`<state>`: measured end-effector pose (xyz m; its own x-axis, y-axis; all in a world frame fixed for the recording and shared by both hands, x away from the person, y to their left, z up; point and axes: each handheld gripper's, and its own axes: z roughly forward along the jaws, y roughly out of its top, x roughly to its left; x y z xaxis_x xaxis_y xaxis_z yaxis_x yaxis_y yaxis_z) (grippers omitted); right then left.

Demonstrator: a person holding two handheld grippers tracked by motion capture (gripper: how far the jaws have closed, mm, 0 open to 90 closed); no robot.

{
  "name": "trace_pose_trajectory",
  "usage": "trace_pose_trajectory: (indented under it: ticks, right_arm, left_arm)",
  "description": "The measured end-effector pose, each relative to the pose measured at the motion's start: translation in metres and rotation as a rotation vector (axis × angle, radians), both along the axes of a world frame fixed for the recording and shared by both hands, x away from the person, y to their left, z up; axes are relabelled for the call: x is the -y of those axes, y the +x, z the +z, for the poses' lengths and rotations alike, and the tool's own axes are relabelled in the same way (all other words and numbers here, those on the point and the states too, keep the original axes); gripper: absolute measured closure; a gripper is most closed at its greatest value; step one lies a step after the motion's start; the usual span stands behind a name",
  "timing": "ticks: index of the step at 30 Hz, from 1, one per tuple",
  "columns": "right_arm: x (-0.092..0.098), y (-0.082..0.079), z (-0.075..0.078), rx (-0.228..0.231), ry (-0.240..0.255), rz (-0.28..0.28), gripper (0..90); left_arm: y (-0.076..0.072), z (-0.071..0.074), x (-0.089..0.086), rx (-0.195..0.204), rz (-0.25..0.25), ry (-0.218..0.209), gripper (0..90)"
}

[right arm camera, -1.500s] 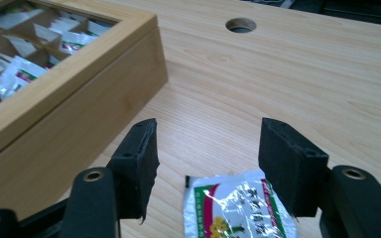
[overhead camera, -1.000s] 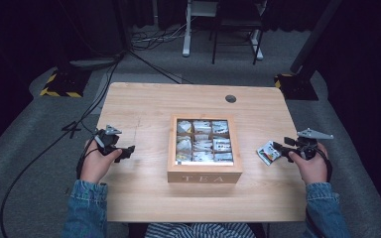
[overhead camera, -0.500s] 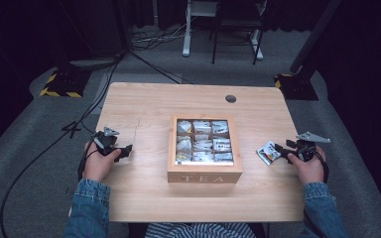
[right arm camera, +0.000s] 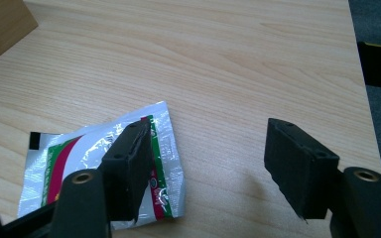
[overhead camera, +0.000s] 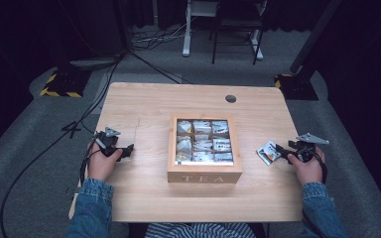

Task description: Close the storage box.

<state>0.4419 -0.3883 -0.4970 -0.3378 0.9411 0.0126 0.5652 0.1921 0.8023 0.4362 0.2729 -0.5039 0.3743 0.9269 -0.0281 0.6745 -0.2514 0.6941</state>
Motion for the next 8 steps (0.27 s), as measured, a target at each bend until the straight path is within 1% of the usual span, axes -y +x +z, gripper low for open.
trace_pose_trajectory:
  ticks: [8]
  right_arm:
    - [0.0016,0.0008,-0.0037,-0.013,0.011,-0.015,36.3]
  left_arm:
    - [0.0000,-0.0001,0.0000,0.001,0.000,-0.001,18.3]
